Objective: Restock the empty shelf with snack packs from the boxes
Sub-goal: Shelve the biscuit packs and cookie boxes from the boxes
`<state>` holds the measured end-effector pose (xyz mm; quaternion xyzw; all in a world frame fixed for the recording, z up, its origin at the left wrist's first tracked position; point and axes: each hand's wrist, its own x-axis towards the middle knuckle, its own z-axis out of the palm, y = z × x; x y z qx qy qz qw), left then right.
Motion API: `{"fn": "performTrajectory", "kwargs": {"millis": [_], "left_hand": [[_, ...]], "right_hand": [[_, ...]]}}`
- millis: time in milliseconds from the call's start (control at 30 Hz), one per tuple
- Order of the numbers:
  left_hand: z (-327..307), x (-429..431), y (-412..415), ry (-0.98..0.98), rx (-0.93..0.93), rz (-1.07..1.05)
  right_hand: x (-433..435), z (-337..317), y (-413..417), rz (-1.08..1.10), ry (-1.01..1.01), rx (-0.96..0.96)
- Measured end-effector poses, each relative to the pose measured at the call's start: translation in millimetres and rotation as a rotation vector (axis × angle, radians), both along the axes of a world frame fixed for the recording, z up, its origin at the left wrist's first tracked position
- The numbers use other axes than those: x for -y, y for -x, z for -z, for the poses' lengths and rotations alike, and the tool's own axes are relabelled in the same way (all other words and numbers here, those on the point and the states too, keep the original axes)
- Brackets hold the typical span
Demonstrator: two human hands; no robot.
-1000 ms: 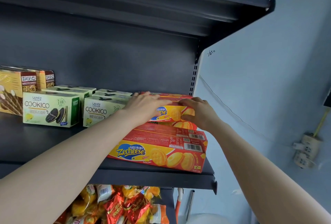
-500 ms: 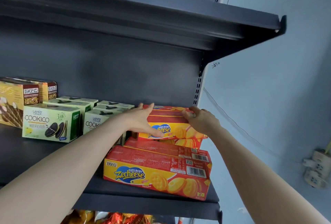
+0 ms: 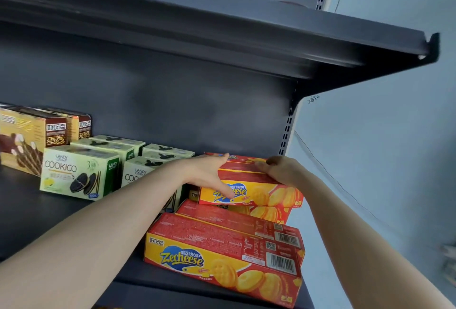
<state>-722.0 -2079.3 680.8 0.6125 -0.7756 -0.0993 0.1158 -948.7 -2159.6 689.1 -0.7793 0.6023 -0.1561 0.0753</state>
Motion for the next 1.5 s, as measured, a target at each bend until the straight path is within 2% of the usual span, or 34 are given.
{"fn": "performTrajectory", "kwargs": {"millis": [167, 367, 467, 567, 667, 800, 1000, 1100, 1200, 1367, 1500], "left_hand": [[4, -1, 2, 0.074, -0.049, -0.004], [-3, 6, -5, 0.048, 0.015, -0.030], [-8, 11, -16, 0.004, 0.121, -0.067], [-6, 11, -10, -0.018, 0.209, -0.046], [3, 10, -5, 0.023, 0.199, -0.052], [10, 10, -7, 0.121, 0.145, -0.046], [12, 6, -6, 0.148, 0.151, -0.060], [13, 3, -3, 0.184, 0.240, -0.097], [12, -4, 1, 0.311, 0.330, -0.074], [9, -35, 3, 0.384, 0.221, 0.001], [15, -79, -4, 0.472, 0.050, 0.035]], "right_hand": [[4, 3, 5, 0.037, 0.040, -0.034], [1, 6, 2, 0.042, 0.077, -0.073], [-4, 11, -1, 0.017, 0.073, -0.008], [-9, 19, 0, 0.097, 0.097, 0.067], [-12, 19, 1, 0.082, 0.004, 0.202], [-13, 17, -1, 0.070, 0.016, 0.231], [-20, 24, -9, 0.109, 0.133, 0.087], [-33, 28, -15, 0.085, 0.296, -0.053], [-49, 32, -21, 0.022, 0.340, -0.120], [-73, 35, -17, -0.003, 0.416, -0.149], [-110, 42, -23, -0.027, 0.441, -0.132]]}}
